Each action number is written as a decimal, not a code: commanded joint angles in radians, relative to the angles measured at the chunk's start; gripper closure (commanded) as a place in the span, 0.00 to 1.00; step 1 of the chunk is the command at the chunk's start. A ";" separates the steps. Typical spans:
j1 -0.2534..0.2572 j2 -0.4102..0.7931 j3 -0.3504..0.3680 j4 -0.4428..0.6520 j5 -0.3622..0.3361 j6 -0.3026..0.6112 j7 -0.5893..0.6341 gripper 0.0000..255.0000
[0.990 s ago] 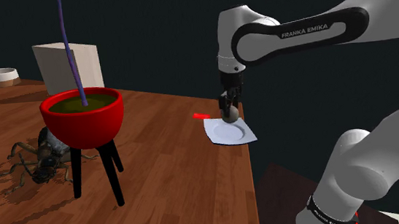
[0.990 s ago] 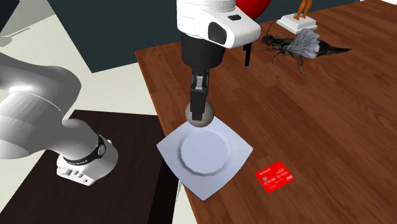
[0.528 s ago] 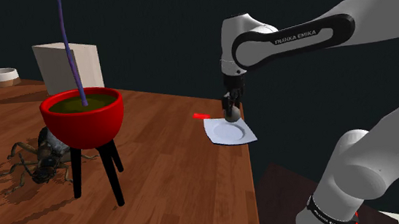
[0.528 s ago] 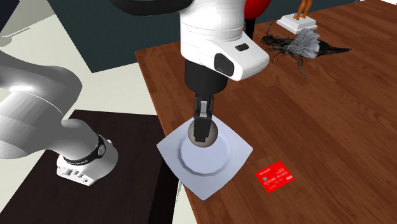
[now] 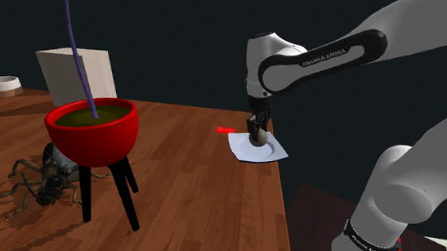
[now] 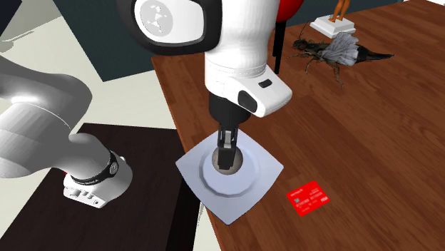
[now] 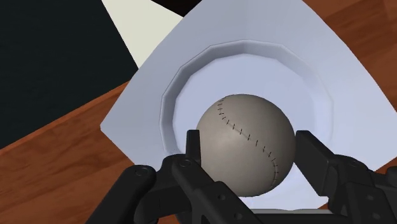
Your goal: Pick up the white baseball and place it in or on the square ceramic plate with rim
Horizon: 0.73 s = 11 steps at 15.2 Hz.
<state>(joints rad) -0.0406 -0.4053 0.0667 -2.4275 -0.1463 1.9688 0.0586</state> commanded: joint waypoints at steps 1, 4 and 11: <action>0.000 0.008 0.001 -0.021 -0.002 0.029 0.006 1.00; 0.000 0.011 0.001 -0.028 -0.003 0.039 0.008 1.00; 0.000 0.011 0.001 -0.028 -0.003 0.039 0.008 0.00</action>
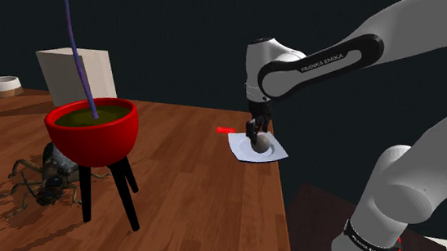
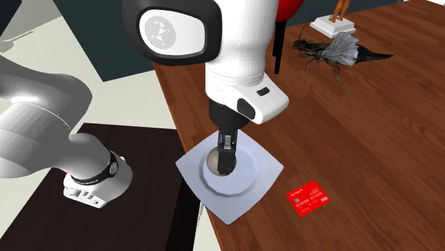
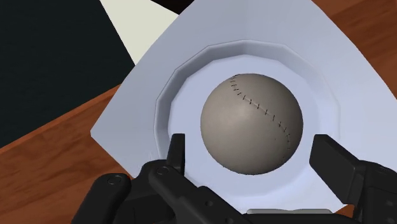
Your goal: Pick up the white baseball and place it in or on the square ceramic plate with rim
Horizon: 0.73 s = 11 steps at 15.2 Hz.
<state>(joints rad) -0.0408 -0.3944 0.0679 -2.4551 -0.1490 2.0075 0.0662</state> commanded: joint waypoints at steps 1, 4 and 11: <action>0.000 0.000 0.000 0.000 0.000 0.000 0.000 0.00; 0.000 0.000 0.000 0.000 0.000 0.000 0.000 0.00; 0.009 -0.026 0.010 0.106 0.014 -0.133 -0.006 0.00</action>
<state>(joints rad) -0.0324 -0.4205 0.0773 -2.3532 -0.1351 1.8794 0.0602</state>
